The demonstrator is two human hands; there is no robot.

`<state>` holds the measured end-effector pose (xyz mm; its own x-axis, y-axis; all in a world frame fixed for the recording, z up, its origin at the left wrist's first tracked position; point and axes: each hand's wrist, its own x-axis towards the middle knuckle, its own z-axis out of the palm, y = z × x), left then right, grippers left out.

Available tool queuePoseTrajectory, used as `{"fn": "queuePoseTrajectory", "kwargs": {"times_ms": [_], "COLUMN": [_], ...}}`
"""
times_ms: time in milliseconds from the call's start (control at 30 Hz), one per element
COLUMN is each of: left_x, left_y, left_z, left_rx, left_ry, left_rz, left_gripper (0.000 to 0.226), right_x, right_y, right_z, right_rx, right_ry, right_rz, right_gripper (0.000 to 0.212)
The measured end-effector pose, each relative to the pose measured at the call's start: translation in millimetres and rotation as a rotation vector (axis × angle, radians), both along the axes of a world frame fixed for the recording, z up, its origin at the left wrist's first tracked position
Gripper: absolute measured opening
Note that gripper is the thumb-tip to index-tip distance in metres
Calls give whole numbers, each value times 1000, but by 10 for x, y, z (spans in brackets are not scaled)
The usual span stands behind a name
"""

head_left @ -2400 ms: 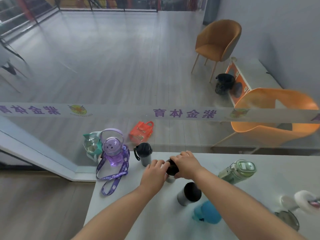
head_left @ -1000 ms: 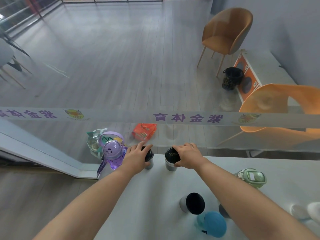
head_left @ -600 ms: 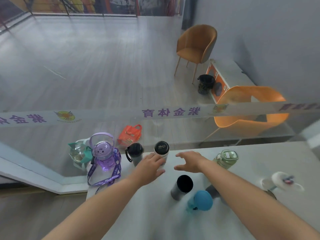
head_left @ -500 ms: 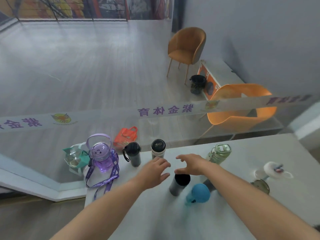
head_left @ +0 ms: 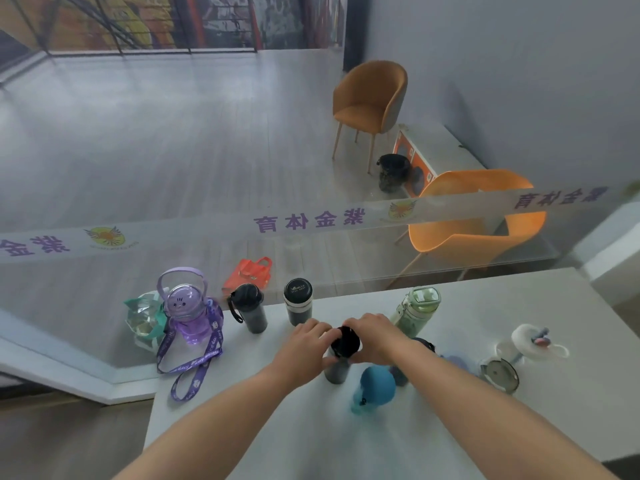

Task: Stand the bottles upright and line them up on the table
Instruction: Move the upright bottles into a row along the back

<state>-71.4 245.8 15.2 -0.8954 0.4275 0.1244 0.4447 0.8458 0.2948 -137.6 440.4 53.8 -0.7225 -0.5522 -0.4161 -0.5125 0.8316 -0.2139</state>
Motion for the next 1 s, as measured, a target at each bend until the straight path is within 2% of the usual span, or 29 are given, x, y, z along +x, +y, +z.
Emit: {"fn": "queuePoseTrajectory", "kwargs": {"times_ms": [267, 500, 1000], "left_x": [-594, -1089, -1294], "left_y": [288, 372, 335], "left_z": [56, 144, 170], "left_rx": [23, -69, -86], "left_ry": [28, -2, -42], "left_rz": [183, 287, 316], "left_gripper": [39, 38, 41], "right_x": [-815, -1409, -1639], "right_y": [111, 71, 28], "right_z": [-21, -19, -66], "right_rx": [-62, -99, -149], "right_ry": [48, 63, 75], "right_rz": [87, 141, 149], "right_gripper": [51, 46, 48]}}
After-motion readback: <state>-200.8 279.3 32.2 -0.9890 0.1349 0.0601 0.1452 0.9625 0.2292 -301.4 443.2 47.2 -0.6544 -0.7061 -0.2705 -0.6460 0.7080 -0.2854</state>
